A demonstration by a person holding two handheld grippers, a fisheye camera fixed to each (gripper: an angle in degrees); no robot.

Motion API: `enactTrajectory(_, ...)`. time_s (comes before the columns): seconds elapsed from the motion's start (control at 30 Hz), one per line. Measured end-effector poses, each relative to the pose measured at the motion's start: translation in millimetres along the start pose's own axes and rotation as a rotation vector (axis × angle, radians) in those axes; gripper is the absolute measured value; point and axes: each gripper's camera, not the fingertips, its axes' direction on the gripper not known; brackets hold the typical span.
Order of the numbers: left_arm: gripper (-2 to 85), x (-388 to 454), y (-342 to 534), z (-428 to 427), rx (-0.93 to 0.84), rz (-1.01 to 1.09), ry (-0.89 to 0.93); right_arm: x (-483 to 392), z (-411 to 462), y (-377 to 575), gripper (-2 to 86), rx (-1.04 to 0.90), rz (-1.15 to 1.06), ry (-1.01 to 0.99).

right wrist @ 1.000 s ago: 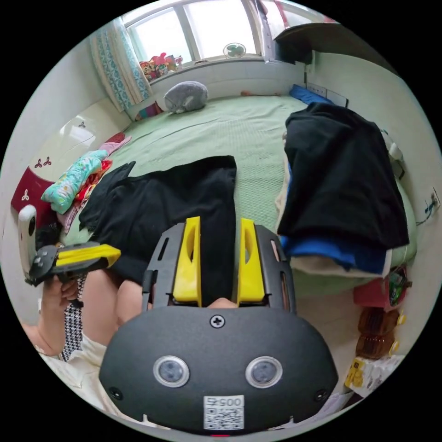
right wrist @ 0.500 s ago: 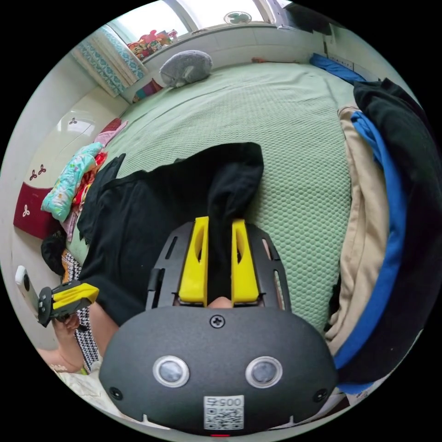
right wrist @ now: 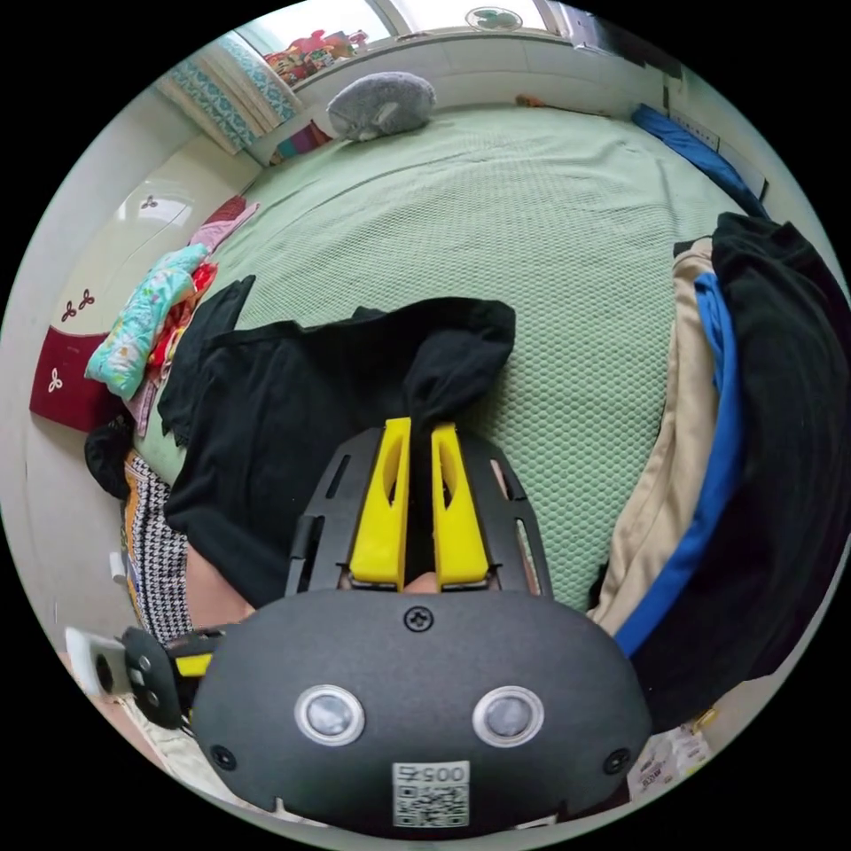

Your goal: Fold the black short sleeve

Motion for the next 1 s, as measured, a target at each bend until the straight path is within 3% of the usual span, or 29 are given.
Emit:
enactTrajectory(0.2, 23.5, -1.2, -29.0, 60.3, -0.085, -0.154, -0.099, -8.5, 8.5, -17.1, 0.3, -0.048, -0.086, 0.022)
enactTrajectory(0.33, 16.2, -23.3, -27.9, 62.3, -0.081, -0.320, -0.192, -5.6, 17.4, -23.5, 0.4, -0.046, -0.108, -0.008)
enactTrajectory(0.4, 10.8, -28.6, -24.3, 61.5, -0.086, -0.328, -0.257, -2.0, 21.8, -26.3, 0.5, -0.038, -0.087, -0.041)
enactTrajectory(0.53, 8.3, -31.4, -13.6, 52.0, -0.061, -0.323, -0.294, -3.9, 33.6, -29.8, 0.2, -0.010, -0.055, -0.066)
enactTrajectory(1.0, 3.2, -84.9, 59.4, -104.0, 0.104, -0.314, -0.052, -73.1, 24.4, -55.9, -1.1, 0.010, -0.064, -0.010)
